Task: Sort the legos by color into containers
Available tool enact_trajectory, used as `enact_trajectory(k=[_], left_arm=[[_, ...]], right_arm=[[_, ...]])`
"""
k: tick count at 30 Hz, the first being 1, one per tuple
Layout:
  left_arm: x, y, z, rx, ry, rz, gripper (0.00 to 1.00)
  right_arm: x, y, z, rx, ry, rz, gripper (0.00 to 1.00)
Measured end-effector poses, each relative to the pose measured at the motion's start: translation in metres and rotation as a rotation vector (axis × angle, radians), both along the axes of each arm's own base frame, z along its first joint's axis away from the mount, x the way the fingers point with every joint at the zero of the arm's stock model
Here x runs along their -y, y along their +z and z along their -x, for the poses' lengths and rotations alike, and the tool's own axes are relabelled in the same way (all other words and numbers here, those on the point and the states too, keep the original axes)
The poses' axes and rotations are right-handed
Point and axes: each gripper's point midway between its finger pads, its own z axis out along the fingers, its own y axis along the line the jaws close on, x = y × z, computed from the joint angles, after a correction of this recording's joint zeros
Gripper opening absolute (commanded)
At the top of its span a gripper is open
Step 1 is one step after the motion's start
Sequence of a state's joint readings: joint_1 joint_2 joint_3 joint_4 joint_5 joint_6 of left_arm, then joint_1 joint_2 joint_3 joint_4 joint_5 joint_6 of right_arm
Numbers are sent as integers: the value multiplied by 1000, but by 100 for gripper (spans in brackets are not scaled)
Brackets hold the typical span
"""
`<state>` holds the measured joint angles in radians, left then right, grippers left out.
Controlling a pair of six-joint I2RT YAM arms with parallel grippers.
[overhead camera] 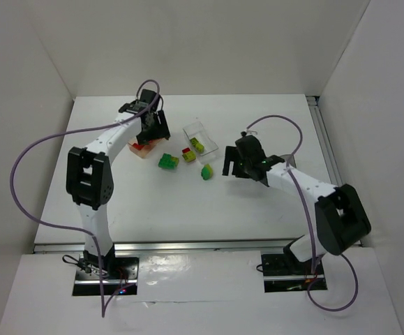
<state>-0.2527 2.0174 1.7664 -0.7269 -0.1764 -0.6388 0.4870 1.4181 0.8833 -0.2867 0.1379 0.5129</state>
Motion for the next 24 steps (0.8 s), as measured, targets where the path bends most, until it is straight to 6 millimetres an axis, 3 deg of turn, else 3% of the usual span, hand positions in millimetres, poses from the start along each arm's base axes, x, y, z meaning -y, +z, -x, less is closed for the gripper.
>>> enact_trajectory(k=[5, 8, 11, 16, 24], left_arm=[[52, 28, 55, 32, -151, 49, 77], [68, 31, 76, 40, -190, 73, 77], [64, 21, 90, 11, -188, 74, 76], [58, 9, 97, -22, -180, 65, 76], [64, 10, 97, -15, -194, 78, 76]], right_arm=[[-40, -32, 3, -74, 128, 56, 88], [-52, -41, 0, -97, 159, 68, 88], [-64, -44, -13, -95, 173, 71, 88], [-82, -45, -23, -90, 199, 65, 85], [-115, -61, -6, -120, 317, 67, 82]])
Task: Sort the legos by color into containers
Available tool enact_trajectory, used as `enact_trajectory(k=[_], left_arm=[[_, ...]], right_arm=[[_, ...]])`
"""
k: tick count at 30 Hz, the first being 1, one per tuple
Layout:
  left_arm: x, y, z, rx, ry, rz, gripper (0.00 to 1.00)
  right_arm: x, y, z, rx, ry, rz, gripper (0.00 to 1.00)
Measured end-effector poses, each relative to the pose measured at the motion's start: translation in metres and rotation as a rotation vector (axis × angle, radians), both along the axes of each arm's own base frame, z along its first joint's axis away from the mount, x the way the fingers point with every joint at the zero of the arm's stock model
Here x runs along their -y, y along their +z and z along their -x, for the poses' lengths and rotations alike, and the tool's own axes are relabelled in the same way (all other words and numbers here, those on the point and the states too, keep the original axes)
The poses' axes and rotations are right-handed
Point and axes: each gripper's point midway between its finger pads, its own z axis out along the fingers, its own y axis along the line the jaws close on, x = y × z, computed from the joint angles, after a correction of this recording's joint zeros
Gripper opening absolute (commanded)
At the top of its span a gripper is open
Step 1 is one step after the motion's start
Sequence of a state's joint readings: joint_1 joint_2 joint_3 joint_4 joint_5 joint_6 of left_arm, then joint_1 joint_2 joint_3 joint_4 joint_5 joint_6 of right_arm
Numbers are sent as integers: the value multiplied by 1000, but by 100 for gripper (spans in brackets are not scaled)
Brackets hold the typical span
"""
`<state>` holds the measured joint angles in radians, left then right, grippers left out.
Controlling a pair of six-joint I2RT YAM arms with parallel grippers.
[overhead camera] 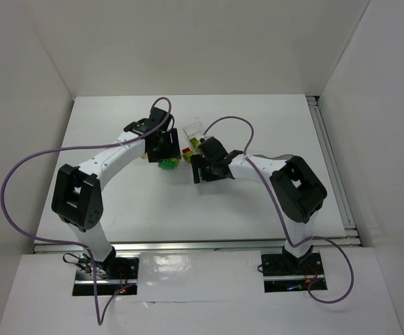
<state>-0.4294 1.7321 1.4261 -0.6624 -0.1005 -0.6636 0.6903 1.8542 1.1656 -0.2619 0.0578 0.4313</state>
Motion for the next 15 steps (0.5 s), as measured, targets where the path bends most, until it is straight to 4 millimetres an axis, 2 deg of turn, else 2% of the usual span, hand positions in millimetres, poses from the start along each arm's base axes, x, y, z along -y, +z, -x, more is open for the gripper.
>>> enact_trajectory(k=[3, 6, 9, 13, 15], left_arm=[[3, 1, 0, 1, -10, 12, 81], [9, 2, 1, -2, -33, 33, 88], [21, 3, 4, -7, -72, 49, 95], [64, 1, 5, -3, -160, 68, 95], [86, -5, 9, -15, -189, 75, 92]], right_arm=[[-19, 9, 9, 26, 99, -62, 82], [-15, 25, 23, 72, 156, -94, 82], [15, 48, 27, 122, 110, -114, 81], [78, 85, 0, 221, -115, -122, 81], [103, 95, -10, 249, -211, -119, 81]])
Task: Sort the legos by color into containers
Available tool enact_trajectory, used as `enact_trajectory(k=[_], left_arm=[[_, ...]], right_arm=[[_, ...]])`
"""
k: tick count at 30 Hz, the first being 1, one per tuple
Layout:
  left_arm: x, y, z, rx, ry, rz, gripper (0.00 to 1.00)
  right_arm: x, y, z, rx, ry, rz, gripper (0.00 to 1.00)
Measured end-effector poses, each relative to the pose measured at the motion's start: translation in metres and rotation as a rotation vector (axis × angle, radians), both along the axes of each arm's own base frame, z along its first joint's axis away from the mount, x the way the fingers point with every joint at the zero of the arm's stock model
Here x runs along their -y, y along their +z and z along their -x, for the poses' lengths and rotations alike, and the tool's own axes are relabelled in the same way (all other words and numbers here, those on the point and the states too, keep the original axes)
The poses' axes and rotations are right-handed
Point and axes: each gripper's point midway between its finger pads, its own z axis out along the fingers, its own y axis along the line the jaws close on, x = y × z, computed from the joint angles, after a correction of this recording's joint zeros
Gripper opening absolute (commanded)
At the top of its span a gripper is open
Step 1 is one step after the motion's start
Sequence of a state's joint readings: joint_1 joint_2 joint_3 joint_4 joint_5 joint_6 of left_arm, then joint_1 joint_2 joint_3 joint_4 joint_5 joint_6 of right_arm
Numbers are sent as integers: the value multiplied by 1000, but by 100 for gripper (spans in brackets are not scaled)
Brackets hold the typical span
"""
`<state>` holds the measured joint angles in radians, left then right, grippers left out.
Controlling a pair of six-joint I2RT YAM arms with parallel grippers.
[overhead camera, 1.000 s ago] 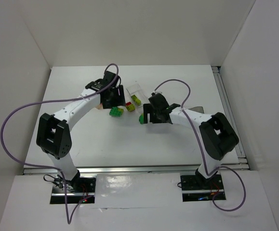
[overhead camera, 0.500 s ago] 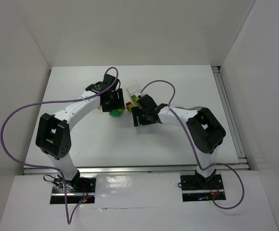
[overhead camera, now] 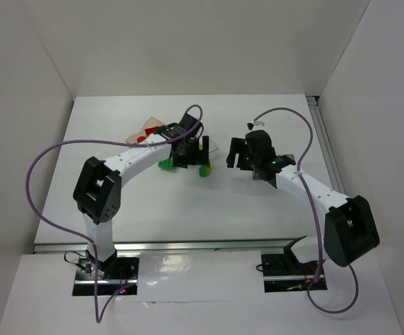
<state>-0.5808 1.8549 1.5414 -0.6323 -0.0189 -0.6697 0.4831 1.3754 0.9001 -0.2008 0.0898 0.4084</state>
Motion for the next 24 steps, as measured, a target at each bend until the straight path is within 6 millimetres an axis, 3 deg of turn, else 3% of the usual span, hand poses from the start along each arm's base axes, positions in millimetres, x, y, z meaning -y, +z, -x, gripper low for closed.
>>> enact_trajectory(k=[4, 9, 14, 18, 21, 24], left_arm=[[29, -27, 12, -53, -3, -22, 81], [32, -55, 8, -88, 59, -70, 75], [32, -56, -6, -63, 103, -81, 68], [36, -55, -20, -29, 119, -86, 55], [34, -57, -22, -24, 128, -100, 44], [33, -58, -21, -26, 127, -105, 41]], right_arm=[[23, -3, 0, -12, -90, 1, 81], [27, -12, 7, -51, -103, 13, 81], [27, -13, 9, -59, -99, 13, 81], [26, -14, 9, -62, -94, 10, 81], [26, -14, 9, -63, -94, 10, 81], [27, -16, 9, -68, -98, 12, 81]])
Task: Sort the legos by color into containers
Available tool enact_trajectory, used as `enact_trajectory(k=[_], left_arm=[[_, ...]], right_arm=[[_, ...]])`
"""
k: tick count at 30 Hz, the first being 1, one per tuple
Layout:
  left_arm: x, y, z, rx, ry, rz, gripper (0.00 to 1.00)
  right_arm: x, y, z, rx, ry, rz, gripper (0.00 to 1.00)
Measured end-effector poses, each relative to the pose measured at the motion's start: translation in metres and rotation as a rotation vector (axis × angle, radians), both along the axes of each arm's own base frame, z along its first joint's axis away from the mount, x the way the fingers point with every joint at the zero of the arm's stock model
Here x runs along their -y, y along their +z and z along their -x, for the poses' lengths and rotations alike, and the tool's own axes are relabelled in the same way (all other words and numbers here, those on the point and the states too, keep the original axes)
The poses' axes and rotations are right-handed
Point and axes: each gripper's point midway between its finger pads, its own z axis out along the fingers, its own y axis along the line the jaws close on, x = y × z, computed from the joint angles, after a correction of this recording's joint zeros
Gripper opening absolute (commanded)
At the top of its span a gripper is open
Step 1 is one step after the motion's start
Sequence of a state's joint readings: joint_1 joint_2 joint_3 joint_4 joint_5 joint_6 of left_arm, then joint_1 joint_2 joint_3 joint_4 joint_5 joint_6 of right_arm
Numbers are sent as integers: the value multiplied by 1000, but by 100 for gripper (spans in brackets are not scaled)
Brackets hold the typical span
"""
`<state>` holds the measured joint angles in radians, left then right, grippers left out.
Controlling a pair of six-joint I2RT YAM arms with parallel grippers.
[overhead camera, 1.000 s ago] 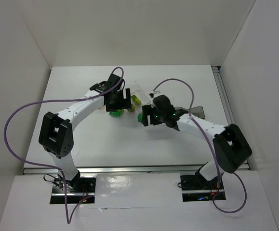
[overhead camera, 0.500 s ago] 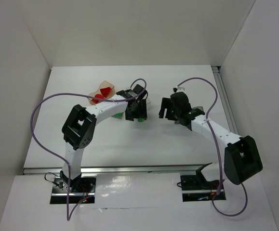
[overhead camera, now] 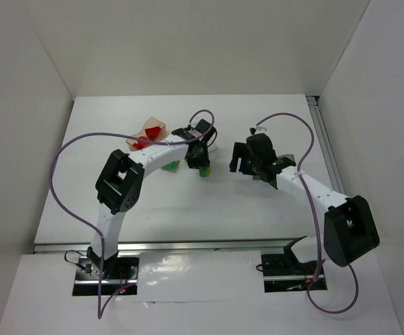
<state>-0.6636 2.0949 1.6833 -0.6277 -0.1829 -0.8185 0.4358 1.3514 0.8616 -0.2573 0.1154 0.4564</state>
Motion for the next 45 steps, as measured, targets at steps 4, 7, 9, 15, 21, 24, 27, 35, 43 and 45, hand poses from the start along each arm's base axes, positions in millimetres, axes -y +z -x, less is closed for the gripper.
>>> enact_trajectory(k=[4, 7, 9, 15, 21, 24, 27, 35, 43, 45], left_arm=[[0, 0, 0, 0, 0, 0, 31], [0, 0, 0, 1, -2, 0, 15], [0, 3, -3, 14, -3, 3, 3], [-9, -5, 1, -7, -25, -22, 0], [-26, -7, 7, -21, -49, -57, 0], [-30, 0, 5, -8, -55, -54, 0], [-32, 4, 4, -4, -56, -47, 0], [-40, 2, 9, -40, -49, -60, 0], [-40, 2, 12, -47, -53, -59, 0], [-40, 3, 12, -47, -52, -61, 0]], right_arm=[[-1, -4, 0, -12, 2, 1, 81], [-5, -9, 1, -33, 16, -14, 81], [-11, -13, 2, -48, 31, -36, 84], [-42, -34, 2, -124, 109, -152, 85], [-61, -32, -2, -131, 143, -248, 85], [-68, -23, -8, -111, 149, -248, 85], [-87, -9, -14, -67, 177, -234, 86], [-123, -14, -17, -38, 187, -149, 80], [-122, -25, -20, -51, 135, -125, 79], [-124, -27, -20, -57, 138, -132, 79]])
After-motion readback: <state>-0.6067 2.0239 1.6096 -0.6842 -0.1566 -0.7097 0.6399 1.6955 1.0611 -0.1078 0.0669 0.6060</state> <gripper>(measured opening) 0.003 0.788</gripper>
